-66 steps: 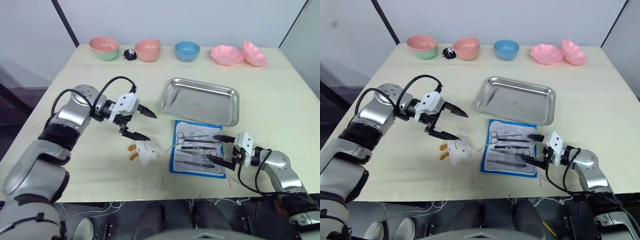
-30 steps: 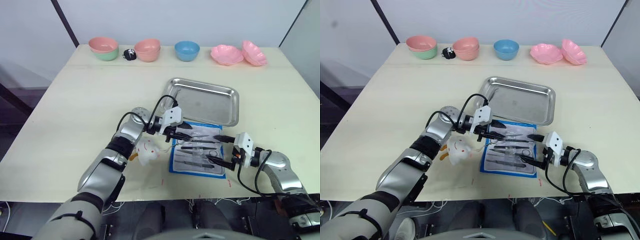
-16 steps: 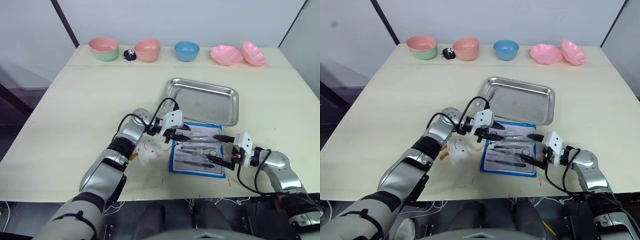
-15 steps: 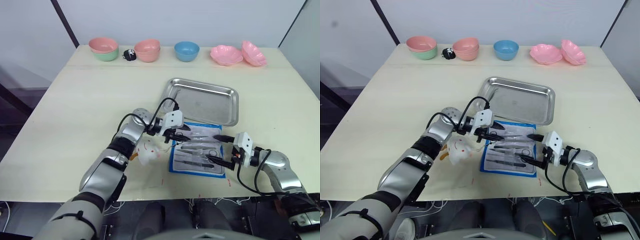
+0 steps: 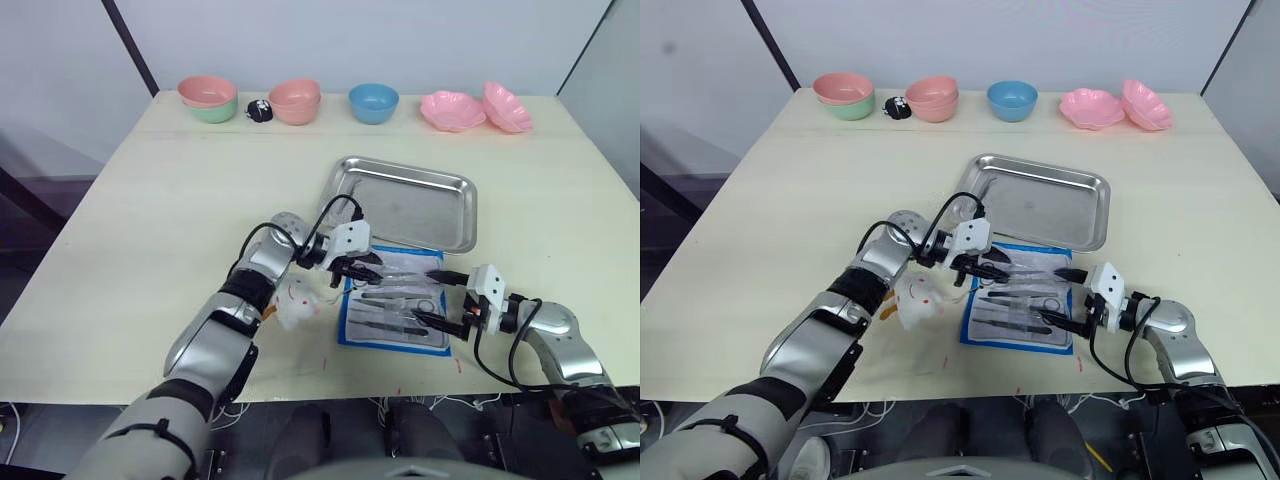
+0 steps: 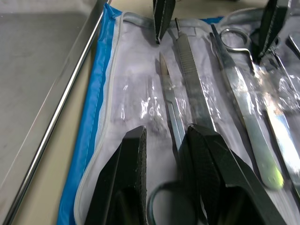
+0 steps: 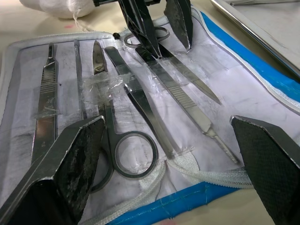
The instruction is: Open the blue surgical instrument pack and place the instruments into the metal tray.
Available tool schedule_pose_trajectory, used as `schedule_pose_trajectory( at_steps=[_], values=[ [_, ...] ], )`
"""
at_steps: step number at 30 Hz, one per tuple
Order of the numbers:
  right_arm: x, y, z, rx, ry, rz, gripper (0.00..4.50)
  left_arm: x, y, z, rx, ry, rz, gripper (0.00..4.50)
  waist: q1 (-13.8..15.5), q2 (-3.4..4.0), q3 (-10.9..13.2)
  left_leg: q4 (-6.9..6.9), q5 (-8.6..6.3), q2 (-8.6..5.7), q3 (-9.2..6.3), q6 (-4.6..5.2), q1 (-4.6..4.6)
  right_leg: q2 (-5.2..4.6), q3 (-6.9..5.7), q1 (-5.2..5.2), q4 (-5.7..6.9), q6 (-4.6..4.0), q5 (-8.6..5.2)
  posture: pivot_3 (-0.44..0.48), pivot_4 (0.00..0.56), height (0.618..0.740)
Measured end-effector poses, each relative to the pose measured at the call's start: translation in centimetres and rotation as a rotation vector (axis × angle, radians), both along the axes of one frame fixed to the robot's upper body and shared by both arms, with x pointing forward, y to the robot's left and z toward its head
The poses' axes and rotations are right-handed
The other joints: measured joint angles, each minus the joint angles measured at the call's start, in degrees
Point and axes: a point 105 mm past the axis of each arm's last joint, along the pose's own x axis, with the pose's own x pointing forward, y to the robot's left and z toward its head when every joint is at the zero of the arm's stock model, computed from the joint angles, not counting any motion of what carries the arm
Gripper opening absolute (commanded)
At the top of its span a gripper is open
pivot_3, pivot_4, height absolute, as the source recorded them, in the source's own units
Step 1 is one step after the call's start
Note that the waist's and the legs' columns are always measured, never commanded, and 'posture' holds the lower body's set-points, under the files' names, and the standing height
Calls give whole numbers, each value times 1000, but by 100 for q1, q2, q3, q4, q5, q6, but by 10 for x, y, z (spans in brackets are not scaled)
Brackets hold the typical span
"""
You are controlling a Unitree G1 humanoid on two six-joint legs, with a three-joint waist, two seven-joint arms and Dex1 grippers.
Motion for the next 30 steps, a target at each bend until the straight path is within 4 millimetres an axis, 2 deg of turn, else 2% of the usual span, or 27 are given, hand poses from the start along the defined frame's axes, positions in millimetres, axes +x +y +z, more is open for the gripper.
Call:
schedule_pose_trajectory(
  at_steps=[2,4,6,7,19,30],
  values=[
    [0,0,0,1,0,0,4500,0,0,0,2,9,5,1511,0,0,0,0,0,0,0,0,0,1,0,0,0,0,0,0,150,740],
    [0,0,0,1,0,0,4500,0,0,0,3,22,13,977,-1,0,0,0,0,0,0,0,0,1,0,0,0,0,0,0,150,740],
    [0,1,0,2,0,0,4500,1,1,-1,6,30,21,153,-3,0,0,0,0,1,-1,0,0,2,0,0,0,0,0,0,150,740],
    [0,1,0,3,1,-1,4500,1,1,-1,7,34,21,64,-4,0,0,0,0,1,0,0,1,4,0,0,1,0,0,0,150,740],
    [1,1,0,6,1,-2,4500,0,-2,4,42,73,49,64,-5,1,0,0,0,2,-1,0,1,7,3,-1,2,1,0,0,150,740],
    [1,3,0,14,-2,0,4500,-4,-5,24,142,104,78,64,-27,6,7,0,0,11,0,0,0,16,6,-5,2,0,0,0,150,740]
  ],
)
